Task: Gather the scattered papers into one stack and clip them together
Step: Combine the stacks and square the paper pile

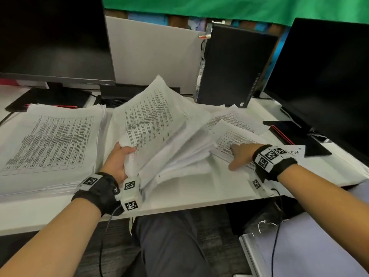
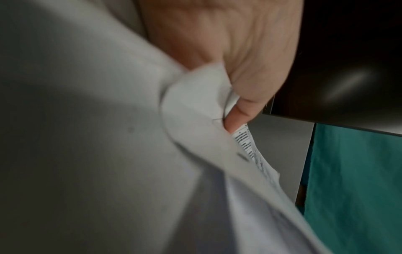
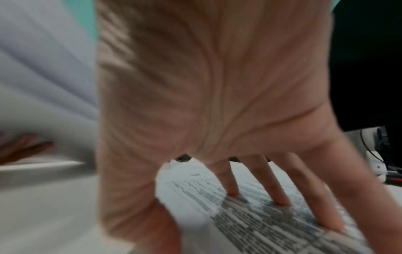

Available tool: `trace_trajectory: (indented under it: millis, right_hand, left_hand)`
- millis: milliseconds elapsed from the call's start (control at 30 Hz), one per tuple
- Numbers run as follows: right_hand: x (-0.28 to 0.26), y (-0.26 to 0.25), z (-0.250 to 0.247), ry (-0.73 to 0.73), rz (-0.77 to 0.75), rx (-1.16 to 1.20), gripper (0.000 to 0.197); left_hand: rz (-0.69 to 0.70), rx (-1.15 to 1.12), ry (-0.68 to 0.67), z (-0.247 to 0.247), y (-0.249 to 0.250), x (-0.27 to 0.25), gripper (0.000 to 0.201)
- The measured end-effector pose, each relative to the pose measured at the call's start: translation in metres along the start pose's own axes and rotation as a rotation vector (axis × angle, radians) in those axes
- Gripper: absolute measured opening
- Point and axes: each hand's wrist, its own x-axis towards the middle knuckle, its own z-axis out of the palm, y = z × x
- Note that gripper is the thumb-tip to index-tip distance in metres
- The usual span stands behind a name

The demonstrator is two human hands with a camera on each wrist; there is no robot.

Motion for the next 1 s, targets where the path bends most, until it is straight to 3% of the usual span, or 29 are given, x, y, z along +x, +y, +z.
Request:
trace_trajectory:
  millis: [167, 267, 333, 433, 533, 600, 633, 800, 933, 1000]
  right_hand:
    - [-0.003, -0.009, 0.003, 0.245, -0.043, 0.0, 0.05]
    - [-0.012, -0.009, -0.028, 0.409, -0.03, 0.227, 0.034]
    - [-0.027, -0.014, -0.054, 0.639, -0.04, 0.406, 0.027]
    - [-0.055, -0.033, -0.082, 0.983, -0.24, 0.617, 0.027]
    - [-0.072, -0.062, -0.091, 1.072, -0.646, 0.631, 0.029]
    - [-0.06, -0.069, -0.079, 0.981, -0.846, 0.467, 0.028]
    - [-0.054, -0.071, -0.071, 0.865, -0.875, 0.449, 0.028]
    - [-0.022, -0.082, -0.038, 0.345, -0.85, 0.786, 0.027]
    - [-0.002, -0.087, -0.027, 0.31, -0.772, 0.878, 0.031]
    - [0.012, -0.093, -0.022, 0.297, -0.741, 0.842, 0.039]
  left_hand:
    - [0.0, 0.012, 0.001, 0.002, 0.002, -0.004, 0.052]
    - [0.021, 0.108, -0.034, 0.011, 0.002, -0.012, 0.046]
    - [0.021, 0.221, -0.013, 0.016, 0.001, -0.013, 0.044]
    - [0.008, 0.29, 0.02, 0.02, 0.002, -0.014, 0.042]
    - [-0.018, 0.203, 0.001, 0.02, 0.004, -0.017, 0.027]
    - [-0.037, 0.092, -0.024, 0.02, 0.005, -0.021, 0.023]
    - [-0.05, 0.051, -0.03, 0.019, 0.005, -0.021, 0.022]
    - [-0.09, 0.005, 0.018, 0.018, 0.006, -0.018, 0.031]
    - [-0.147, -0.017, -0.01, 0.02, 0.008, -0.016, 0.047]
    - [-0.132, 0.096, -0.027, 0.022, 0.007, -0.018, 0.036]
